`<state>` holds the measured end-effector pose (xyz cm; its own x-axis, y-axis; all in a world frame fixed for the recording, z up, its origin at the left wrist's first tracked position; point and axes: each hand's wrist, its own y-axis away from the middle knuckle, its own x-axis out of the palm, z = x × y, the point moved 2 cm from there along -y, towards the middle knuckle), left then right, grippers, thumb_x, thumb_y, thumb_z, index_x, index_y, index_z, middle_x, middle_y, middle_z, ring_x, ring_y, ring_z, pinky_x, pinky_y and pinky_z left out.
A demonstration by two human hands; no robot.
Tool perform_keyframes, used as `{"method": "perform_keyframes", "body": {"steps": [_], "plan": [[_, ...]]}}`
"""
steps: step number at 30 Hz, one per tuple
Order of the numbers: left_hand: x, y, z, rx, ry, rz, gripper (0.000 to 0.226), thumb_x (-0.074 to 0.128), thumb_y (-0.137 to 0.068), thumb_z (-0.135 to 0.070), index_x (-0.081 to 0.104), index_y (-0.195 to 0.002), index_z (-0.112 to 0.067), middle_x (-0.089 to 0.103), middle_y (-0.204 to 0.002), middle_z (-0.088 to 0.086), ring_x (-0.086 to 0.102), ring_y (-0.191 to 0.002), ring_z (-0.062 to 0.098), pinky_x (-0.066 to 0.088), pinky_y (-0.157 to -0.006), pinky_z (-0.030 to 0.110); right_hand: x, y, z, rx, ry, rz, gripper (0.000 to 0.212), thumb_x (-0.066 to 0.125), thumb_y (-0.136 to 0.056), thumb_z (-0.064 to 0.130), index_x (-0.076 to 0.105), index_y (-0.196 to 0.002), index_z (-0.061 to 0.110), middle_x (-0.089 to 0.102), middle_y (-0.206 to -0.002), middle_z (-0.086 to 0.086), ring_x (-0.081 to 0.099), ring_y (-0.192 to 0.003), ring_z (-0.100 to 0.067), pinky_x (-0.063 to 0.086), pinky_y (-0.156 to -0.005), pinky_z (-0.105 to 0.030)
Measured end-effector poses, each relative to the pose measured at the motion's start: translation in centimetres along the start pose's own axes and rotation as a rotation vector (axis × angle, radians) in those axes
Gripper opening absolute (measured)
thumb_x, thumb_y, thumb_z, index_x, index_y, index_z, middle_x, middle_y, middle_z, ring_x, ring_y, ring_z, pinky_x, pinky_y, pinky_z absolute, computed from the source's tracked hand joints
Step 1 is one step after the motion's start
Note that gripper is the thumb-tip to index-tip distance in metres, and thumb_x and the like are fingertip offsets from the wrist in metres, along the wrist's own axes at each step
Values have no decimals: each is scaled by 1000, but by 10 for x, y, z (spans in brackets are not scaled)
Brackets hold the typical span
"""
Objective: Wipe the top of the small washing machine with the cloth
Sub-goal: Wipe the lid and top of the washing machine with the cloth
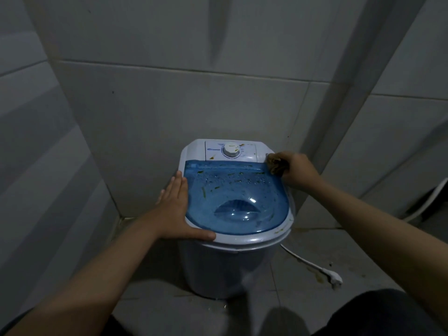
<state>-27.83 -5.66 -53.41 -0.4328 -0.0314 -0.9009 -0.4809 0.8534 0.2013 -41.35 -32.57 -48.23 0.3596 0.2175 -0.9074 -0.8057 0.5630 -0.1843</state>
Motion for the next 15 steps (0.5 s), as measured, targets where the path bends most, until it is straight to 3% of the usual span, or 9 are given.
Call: {"method": "perform_keyframes", "body": {"steps": [4, 9, 15], "plan": [[0, -1, -1, 0, 4, 3, 165, 36, -20, -101, -28, -143, -11, -39, -150, 6, -29, -141, 20, -11, -113, 39, 0, 22, -2, 36, -16, -18, 52, 59, -70, -10, 64, -117, 12, 69, -114, -13, 62, -106, -29, 44, -81, -26], [1, -1, -2, -2, 7, -4, 165, 37, -20, -100, -27, -143, -10, -37, -151, 8, -27, -142, 21, -8, -115, 41, -2, 49, -5, 55, -48, -30, 51, 57, -70, -10, 64, -114, 12, 70, -111, -12, 63, -103, -28, 46, -80, -27], [0, -1, -3, -4, 3, 6, 168, 34, -17, -101, -26, -143, -9, -34, -152, 9, -26, -142, 21, -8, -116, 42, -3, 83, 2, 73, -69, -34, 48, 60, -69, -11, 65, -112, 9, 69, -110, -12, 62, -104, -27, 39, -77, -20]]}}
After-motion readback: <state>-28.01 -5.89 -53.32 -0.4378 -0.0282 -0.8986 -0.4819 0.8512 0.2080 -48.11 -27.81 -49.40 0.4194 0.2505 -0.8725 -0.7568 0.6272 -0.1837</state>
